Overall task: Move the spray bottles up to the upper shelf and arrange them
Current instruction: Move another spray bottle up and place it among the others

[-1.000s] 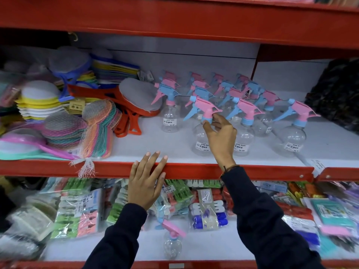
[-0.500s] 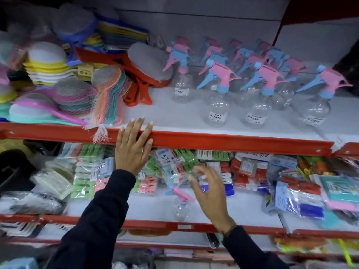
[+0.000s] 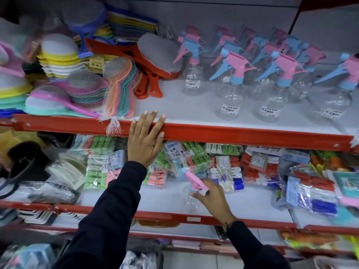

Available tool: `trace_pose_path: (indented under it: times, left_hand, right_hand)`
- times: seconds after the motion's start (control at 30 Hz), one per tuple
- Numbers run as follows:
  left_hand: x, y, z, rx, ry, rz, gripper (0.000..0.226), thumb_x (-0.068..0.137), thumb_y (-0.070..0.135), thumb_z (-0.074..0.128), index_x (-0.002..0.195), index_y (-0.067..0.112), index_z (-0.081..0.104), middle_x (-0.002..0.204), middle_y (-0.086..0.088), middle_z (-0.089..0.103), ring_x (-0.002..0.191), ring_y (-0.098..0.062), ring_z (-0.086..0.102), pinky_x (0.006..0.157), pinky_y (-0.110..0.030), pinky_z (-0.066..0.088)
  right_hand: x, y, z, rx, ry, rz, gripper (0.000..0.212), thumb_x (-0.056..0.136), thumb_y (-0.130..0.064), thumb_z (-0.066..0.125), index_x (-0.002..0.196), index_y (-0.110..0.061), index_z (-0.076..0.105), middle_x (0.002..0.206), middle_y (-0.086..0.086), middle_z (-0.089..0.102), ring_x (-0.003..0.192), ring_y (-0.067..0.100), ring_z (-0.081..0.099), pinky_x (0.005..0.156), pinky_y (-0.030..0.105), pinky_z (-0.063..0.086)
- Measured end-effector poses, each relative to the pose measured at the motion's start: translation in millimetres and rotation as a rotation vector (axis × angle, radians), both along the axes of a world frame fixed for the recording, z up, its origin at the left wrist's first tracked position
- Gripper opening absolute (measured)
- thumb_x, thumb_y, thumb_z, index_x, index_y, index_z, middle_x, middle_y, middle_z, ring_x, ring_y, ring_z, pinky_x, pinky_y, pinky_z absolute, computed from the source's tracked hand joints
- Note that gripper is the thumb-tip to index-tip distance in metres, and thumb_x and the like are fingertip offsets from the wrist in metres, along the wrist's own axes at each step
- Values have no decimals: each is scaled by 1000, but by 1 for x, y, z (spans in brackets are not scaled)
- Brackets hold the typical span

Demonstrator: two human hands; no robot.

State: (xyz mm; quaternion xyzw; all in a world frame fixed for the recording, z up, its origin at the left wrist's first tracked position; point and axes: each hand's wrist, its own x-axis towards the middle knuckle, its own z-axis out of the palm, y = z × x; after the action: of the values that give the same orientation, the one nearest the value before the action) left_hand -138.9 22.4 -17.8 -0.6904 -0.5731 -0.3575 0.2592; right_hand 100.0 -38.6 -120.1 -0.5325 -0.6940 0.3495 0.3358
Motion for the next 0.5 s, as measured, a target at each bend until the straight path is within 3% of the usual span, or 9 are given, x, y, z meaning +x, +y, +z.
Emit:
trace_pose_path:
  times: [0.1, 0.2, 0.23, 0.33, 0.5]
  left_hand:
    - [0, 1, -1, -1, -11, -3, 43, 99, 33, 33, 141, 26, 38, 143, -6, 47, 138, -21, 28, 117, -32, 5]
    - [0, 0, -1, 0, -19, -9, 43, 99, 34, 33, 141, 26, 38, 143, -5, 47, 138, -21, 28, 117, -32, 6]
    - [0, 0, -1, -1, -21, -11, 43, 99, 33, 33, 141, 26, 38, 143, -5, 47, 138, -21, 29, 117, -32, 6]
    - [1, -1, -1, -13, -34, -16, 43, 98, 33, 34, 141, 26, 38, 142, -5, 48, 137, -21, 29, 117, -31, 5]
    - [1, -4, 3, -44, -44, -40, 42, 100, 35, 30, 140, 25, 39, 140, -6, 50, 136, -22, 31, 116, -32, 9]
  right_hand:
    - [8, -6, 48, 112, 109, -40, 31, 68, -32, 80, 88, -45, 59, 79, -10, 62, 58, -1, 48, 51, 11, 38]
    - [12, -12, 109, 242, 263, -61, 29, 63, -50, 76, 89, -52, 62, 79, -9, 66, 62, -1, 55, 52, 12, 44]
    - [13, -12, 129, 265, 320, -52, 31, 62, -54, 75, 91, -52, 62, 83, -8, 68, 67, 3, 60, 56, 18, 51]
    - [13, -4, 183, 344, 473, -17, 38, 63, -48, 78, 99, -40, 66, 93, 3, 72, 78, 28, 67, 67, 37, 58]
    - [-3, 34, 245, 540, 453, -72, 32, 71, -38, 77, 98, -26, 67, 91, 9, 68, 73, 12, 59, 66, 22, 50]
